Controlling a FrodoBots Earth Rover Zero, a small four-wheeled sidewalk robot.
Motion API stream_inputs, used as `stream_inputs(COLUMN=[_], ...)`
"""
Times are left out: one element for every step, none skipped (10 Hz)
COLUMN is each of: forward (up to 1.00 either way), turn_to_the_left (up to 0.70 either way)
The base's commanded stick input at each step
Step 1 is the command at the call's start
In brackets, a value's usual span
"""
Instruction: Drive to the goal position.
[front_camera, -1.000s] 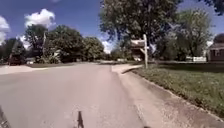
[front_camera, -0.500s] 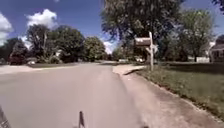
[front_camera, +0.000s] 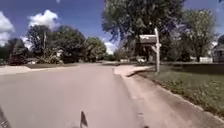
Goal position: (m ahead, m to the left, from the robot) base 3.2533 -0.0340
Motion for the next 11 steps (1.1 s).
stream_inputs(forward=[0.85, 0.85, 0.85, 0.85, 0.85, 0.85, 0.85, 0.85, 0.85, 0.85, 0.85], turn_to_the_left=[0.00, 0.00, 0.00, 0.00, 0.00, 0.00, 0.00, 0.00, 0.00, 0.00, 0.00])
